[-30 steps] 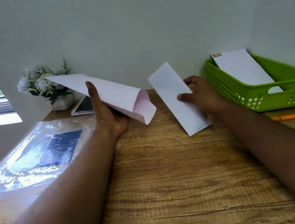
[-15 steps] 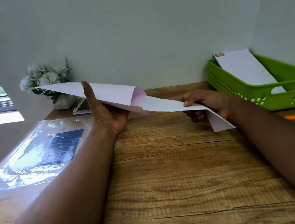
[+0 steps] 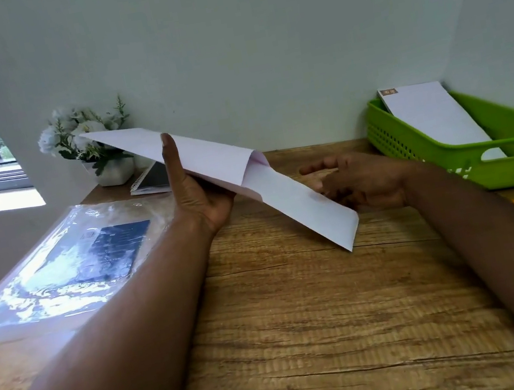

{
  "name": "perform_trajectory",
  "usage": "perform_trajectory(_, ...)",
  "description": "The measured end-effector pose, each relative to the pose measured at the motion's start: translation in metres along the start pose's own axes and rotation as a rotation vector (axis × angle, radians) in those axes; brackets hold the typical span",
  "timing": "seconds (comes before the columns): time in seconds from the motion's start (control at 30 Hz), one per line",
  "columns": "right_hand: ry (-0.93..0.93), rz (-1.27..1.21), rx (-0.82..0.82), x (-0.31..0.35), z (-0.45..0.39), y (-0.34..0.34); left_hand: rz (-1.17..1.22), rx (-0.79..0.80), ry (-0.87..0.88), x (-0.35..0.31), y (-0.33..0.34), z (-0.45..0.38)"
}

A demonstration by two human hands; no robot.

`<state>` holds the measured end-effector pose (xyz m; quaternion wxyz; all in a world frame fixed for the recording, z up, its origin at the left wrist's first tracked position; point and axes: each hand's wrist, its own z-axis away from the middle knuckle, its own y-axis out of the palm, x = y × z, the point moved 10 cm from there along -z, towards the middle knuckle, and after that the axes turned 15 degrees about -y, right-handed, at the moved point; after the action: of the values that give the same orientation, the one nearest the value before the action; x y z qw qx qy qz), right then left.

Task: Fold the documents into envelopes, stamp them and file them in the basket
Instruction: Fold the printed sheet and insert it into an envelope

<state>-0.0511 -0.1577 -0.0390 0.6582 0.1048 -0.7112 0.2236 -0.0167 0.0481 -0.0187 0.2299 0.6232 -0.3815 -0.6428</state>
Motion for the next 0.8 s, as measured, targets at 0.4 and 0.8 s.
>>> perform_trajectory(0.4,-0.193,-0.139,-0.183,0.02,-0.01,0.006,0.005,-0.033,-0.042,0.006,0.0,0.001)
perform_trajectory(0.8,-0.432,0.224,-0.354,0.037,-0.008,0.004,-0.063,-0.038,-0.16,0.03,0.011,0.005)
